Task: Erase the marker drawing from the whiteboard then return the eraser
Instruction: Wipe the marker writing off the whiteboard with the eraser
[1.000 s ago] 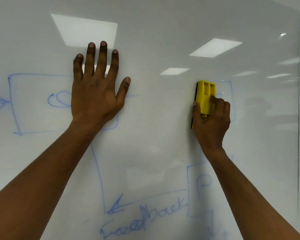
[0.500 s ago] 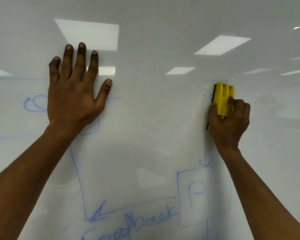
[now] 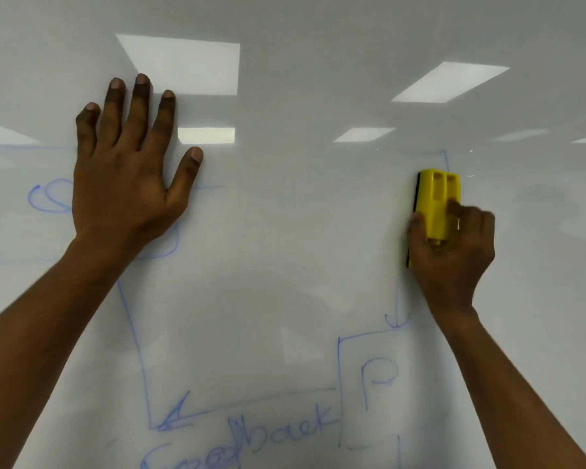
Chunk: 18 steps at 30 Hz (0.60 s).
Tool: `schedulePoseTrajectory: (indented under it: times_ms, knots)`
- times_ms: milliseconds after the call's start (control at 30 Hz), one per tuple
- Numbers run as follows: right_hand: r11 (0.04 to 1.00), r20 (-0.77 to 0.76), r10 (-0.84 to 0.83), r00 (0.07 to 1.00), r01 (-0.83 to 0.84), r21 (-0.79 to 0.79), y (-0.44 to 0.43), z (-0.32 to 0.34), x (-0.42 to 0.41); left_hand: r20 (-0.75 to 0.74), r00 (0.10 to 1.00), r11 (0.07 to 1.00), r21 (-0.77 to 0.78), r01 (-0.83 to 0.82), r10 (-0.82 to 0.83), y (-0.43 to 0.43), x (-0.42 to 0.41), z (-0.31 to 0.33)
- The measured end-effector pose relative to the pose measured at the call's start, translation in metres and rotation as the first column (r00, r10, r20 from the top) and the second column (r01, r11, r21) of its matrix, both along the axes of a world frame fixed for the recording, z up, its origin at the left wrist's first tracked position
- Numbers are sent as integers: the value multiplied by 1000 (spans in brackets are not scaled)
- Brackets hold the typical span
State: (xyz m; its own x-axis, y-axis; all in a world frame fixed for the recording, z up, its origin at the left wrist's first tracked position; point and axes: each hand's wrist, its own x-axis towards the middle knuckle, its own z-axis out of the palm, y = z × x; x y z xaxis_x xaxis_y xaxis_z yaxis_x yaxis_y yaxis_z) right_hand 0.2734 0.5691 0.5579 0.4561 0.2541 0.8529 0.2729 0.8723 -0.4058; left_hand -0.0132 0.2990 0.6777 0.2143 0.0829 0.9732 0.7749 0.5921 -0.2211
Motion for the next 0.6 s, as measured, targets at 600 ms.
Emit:
schedulePoseTrajectory:
  times_ms: [600]
  knots:
    - [1000,-55,21,998,-21,0,6,12,-2,4,1000,1000,-20,7,-7,-1,0,0]
